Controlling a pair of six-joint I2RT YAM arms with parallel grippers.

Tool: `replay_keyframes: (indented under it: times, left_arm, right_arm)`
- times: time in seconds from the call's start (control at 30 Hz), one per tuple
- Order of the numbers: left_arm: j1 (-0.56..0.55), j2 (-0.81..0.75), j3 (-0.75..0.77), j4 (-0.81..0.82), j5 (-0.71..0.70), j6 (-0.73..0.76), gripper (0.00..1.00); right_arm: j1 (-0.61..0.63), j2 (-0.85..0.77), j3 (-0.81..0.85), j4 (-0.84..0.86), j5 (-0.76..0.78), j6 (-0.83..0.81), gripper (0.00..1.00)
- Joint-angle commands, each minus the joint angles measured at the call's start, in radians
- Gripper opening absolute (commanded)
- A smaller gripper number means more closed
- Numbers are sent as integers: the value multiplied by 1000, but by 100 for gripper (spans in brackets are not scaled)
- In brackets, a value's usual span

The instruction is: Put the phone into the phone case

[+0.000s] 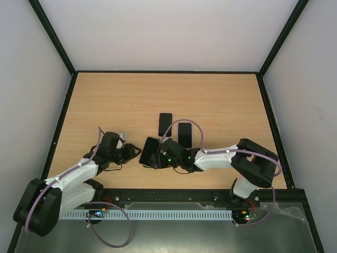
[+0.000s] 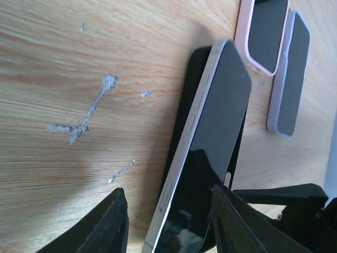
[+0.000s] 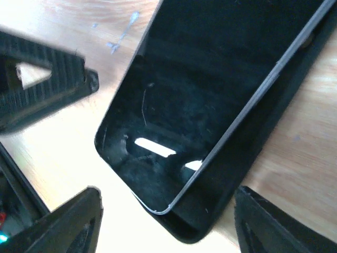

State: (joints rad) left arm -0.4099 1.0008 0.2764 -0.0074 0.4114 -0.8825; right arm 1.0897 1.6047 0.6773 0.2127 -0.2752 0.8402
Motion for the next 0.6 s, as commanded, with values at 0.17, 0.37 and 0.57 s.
replay_keyframes:
  times: [0.17, 0.37, 0.57]
  left_arm:
    - [-29, 50, -26, 76, 44, 39, 35]
    - [-30, 76, -25, 88, 23, 60, 30]
    - [-32, 116, -7, 75, -6, 87, 28]
  right_arm:
    - [6, -43, -76, 70, 156, 97, 34]
    - [-5, -31, -120, 150, 147, 153, 25]
    - [-5, -15, -137, 240, 111, 177, 15]
